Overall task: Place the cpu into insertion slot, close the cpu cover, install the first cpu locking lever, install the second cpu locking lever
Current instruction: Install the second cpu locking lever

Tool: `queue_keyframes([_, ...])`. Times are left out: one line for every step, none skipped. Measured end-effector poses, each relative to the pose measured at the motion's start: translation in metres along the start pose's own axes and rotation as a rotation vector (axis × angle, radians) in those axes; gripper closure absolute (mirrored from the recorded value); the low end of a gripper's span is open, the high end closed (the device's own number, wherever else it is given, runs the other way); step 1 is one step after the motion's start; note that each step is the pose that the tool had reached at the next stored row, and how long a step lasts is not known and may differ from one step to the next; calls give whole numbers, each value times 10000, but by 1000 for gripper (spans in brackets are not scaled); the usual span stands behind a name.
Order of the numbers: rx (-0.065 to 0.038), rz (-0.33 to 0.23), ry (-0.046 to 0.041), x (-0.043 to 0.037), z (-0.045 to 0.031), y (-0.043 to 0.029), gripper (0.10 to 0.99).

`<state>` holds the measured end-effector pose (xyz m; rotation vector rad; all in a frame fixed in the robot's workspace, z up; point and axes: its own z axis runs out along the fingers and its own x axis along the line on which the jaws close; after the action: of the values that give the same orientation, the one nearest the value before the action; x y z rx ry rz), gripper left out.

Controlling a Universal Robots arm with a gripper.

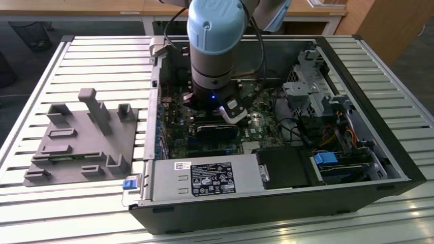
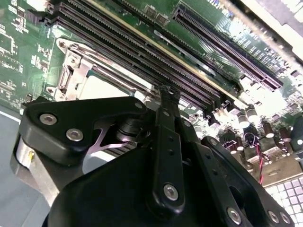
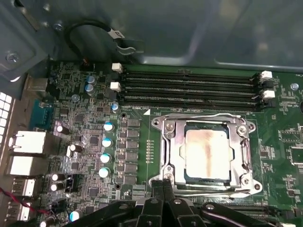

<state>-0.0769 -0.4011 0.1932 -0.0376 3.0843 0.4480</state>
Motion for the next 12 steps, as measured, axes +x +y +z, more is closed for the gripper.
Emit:
queue_keyframes([-54,0,-1,3,4,-1,980])
queue_keyframes([-106,1,-3,7,8,-2,980])
queue_keyframes([-144,3,-4,9,12,-3,980])
queue_keyframes([-175,4,-5,13,17,-4,980])
queue_keyframes([-201,6,-7,16,23,-6,980])
queue_keyframes([-226,7,-7,21,28,-7,980])
queue_keyframes([-256,7,-7,27,33,-9,980])
queue_keyframes([-284,8,-8,34,38,-10,980])
queue_keyframes([-314,7,-9,38,44,-12,980])
queue_keyframes([-313,7,-9,38,44,-12,980])
queue_keyframes([-309,7,-8,39,41,-12,980])
queue_keyframes([-307,7,-8,39,36,-11,980])
